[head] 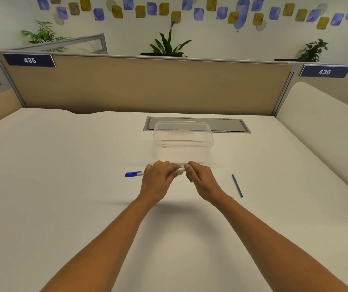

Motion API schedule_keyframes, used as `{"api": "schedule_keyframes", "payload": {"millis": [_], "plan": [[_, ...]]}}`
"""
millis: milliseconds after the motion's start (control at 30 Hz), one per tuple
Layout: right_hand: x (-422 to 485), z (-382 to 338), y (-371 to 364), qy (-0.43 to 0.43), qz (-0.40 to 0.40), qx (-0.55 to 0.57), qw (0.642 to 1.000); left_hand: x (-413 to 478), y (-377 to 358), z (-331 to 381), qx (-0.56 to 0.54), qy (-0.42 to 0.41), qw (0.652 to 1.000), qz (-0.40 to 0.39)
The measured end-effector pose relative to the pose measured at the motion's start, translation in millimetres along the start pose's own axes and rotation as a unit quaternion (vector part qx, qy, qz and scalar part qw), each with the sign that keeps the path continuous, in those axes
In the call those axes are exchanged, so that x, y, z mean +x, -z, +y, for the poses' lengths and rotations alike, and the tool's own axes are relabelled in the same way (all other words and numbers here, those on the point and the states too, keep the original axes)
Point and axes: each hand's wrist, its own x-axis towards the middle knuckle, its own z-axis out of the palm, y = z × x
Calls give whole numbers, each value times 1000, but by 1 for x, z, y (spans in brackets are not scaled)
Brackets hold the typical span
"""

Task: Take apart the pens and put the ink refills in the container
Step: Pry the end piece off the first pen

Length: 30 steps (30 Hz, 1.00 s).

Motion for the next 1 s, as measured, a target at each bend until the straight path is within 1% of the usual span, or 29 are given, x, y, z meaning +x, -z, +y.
{"api": "schedule_keyframes", "payload": {"millis": [167, 300, 400, 467, 600, 667, 733, 833, 1000], "plan": [[-1, -3, 0, -37, 11, 57, 998, 0, 0, 2, -1, -1, 1000, -4], [-1, -4, 0, -55, 32, 78, 995, -1, 0, 4, -5, 1, 1000, -9], [-1, -5, -1, -73, 34, 95, 992, -2, 0, 6, -5, 6, 1000, -13], [-1, -6, -2, -82, 31, 128, 988, -2, -1, 7, -16, 12, 1000, -11], [-3, -11, 0, -91, 21, 193, 977, 0, 2, 9, -85, 47, 995, -13], [-3, -13, 0, -88, 19, 192, 977, 1, 4, 13, -136, 62, 989, -7], [-2, -13, -1, -89, 23, 184, 979, 2, 7, 17, -161, 74, 984, -7], [-1, -13, 0, -86, 34, 187, 978, 4, 9, 17, -151, 84, 985, -26], [1, -15, 2, -76, 33, 195, 977, 5, 8, 9, -101, 88, 990, -45]]}}
